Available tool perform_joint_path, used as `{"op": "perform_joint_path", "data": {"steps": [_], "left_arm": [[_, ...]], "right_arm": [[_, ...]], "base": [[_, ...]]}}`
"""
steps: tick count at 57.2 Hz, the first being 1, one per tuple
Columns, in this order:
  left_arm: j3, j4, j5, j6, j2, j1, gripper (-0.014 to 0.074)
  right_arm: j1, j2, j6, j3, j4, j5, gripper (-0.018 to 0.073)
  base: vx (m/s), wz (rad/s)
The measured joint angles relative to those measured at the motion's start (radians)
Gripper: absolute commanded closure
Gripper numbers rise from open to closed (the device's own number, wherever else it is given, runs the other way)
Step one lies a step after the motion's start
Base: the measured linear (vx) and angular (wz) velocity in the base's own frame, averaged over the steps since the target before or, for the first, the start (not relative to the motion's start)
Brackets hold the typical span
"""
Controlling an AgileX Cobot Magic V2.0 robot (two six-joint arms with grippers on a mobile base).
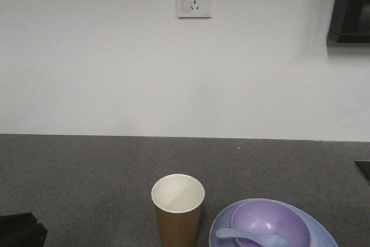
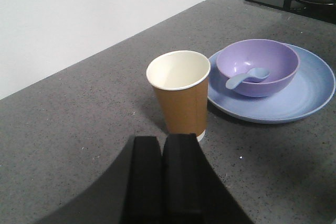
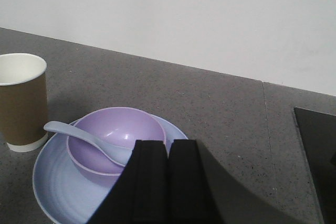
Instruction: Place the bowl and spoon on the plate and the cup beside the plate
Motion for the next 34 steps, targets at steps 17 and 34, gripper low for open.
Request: {"op": "perform_joint_path", "data": {"steps": [17, 34], "left_arm": [[0.035, 0.011, -0.145, 0.015, -0.029, 0.080, 0.0602], [0.456, -0.121, -0.452, 0.016, -0.364, 0.445, 0.0602]], "right_arm": [[0.000, 0.000, 0.000, 0.000, 0.000, 0.003, 0.0568], [0.000, 0.000, 0.000, 0.000, 0.000, 0.003, 0.0568]], "base": [[0.00, 0.00], [0.00, 0.00]]}}
